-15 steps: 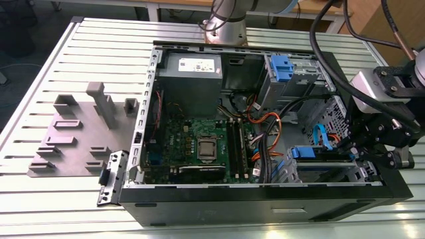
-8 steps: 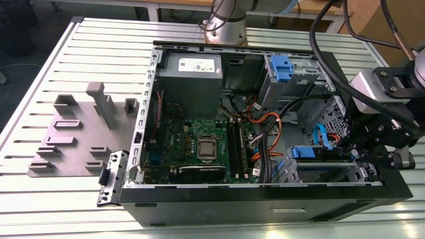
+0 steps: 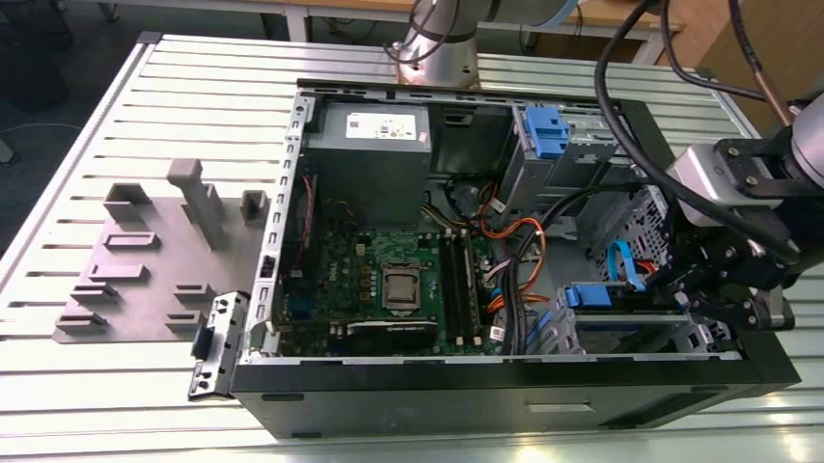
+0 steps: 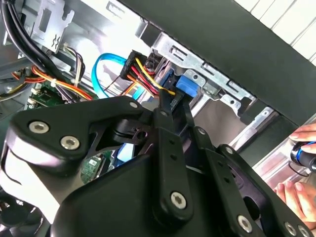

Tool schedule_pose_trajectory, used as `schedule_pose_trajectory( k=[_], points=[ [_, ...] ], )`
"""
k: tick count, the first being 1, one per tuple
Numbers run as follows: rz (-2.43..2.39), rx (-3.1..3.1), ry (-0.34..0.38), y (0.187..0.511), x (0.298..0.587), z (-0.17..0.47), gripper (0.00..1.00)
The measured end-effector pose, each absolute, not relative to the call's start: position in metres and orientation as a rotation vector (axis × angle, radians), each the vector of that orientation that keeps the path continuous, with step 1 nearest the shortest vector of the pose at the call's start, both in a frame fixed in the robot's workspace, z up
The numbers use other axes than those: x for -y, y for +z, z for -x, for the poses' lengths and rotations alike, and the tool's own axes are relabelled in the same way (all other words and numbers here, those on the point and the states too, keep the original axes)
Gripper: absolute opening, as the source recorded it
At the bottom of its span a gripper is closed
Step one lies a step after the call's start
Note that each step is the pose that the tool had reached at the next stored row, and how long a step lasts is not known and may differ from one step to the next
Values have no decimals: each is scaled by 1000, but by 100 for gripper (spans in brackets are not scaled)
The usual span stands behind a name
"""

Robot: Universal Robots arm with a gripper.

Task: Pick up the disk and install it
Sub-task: 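Insert the second disk wire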

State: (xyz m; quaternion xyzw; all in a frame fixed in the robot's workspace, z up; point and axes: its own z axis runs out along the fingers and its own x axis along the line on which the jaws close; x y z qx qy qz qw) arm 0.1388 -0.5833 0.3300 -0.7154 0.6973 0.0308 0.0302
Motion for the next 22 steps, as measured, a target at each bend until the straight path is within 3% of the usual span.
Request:
schedule_pose_trajectory(
  k=[22],
  points=[
    [2206, -2150, 96, 333, 583, -144, 24]
  ],
)
